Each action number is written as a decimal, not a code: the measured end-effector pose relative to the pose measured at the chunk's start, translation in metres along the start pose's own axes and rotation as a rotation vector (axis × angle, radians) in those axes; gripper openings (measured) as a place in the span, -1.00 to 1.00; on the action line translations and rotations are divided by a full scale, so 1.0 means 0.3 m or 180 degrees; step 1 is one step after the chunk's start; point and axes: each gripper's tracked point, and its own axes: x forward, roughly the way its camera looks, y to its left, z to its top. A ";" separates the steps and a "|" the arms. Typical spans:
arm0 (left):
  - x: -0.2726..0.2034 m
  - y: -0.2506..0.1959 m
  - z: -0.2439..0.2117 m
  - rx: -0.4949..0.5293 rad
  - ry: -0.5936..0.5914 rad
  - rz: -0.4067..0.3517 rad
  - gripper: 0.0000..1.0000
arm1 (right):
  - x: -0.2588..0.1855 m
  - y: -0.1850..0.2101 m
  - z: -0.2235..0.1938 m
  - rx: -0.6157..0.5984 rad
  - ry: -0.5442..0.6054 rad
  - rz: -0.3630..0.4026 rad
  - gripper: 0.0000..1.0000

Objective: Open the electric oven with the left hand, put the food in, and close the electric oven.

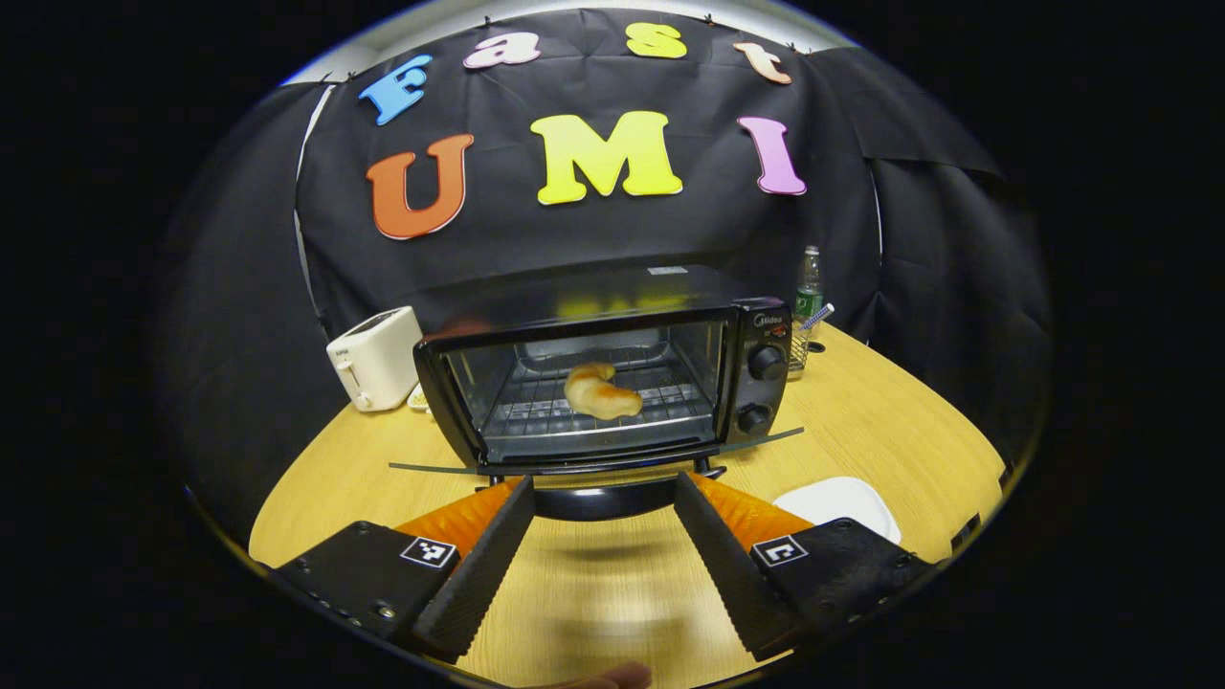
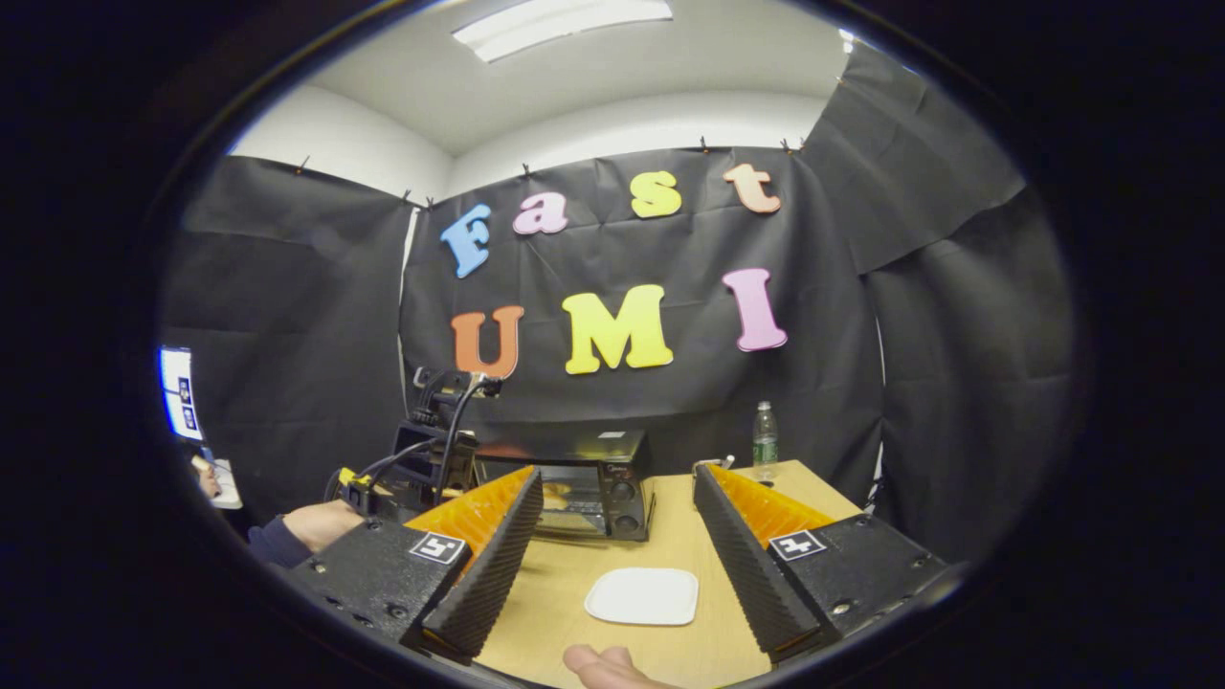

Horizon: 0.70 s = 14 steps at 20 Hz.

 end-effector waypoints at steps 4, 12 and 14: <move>0.060 0.031 0.154 0.0046 -0.0541 0.0032 0.93 | -0.007 0.012 0.026 -0.0004 -0.0069 -0.0012 0.93; -0.232 0.097 0.277 0.0109 -0.1024 0.0156 0.92 | -0.034 0.025 0.079 -0.0080 -0.0145 -0.0133 0.93; -0.362 0.104 0.295 0.0015 -0.1098 0.0151 0.92 | -0.051 0.032 0.105 -0.0111 -0.0185 -0.0160 0.93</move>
